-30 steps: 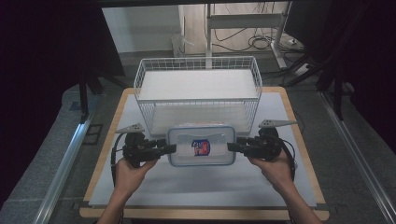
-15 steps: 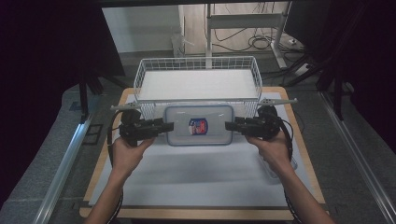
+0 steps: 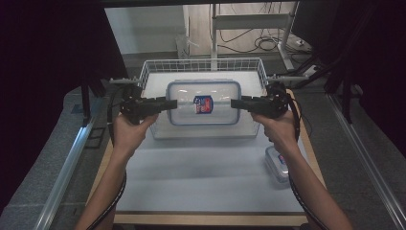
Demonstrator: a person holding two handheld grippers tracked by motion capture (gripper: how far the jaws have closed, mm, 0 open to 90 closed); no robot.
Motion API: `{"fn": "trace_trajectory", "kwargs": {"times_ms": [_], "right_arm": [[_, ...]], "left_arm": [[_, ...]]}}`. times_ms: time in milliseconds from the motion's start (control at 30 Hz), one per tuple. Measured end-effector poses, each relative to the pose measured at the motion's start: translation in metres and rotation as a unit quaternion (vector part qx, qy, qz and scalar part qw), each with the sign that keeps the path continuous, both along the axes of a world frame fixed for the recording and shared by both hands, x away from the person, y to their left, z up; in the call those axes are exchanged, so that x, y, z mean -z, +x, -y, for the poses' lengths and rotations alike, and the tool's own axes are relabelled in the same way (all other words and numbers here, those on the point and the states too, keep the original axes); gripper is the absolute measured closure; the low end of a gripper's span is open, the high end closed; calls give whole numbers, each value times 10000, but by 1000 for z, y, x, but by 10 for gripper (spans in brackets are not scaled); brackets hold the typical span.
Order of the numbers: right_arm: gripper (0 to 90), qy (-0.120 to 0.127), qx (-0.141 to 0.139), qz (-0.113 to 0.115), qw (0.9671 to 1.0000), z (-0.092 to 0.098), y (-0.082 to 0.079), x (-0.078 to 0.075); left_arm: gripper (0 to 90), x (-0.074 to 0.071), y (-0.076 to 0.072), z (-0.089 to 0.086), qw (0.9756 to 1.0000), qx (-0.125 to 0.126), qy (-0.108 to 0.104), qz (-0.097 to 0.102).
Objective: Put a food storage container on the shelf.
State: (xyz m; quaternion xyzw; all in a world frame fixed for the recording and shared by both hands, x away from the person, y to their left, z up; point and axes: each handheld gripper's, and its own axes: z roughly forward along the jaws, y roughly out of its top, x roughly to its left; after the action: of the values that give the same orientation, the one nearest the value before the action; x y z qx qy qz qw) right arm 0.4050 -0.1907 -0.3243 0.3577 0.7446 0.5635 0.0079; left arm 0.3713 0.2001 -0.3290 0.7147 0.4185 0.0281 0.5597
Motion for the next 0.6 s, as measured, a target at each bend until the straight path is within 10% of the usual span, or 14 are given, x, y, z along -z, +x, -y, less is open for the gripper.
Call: {"fn": "trace_trajectory", "kwargs": {"times_ms": [600], "right_arm": [[520, 45, 245, -125, 9996, -13, 51, -21]], "left_arm": [[484, -13, 49, -8, 9992, -261, -213, -208]]}}
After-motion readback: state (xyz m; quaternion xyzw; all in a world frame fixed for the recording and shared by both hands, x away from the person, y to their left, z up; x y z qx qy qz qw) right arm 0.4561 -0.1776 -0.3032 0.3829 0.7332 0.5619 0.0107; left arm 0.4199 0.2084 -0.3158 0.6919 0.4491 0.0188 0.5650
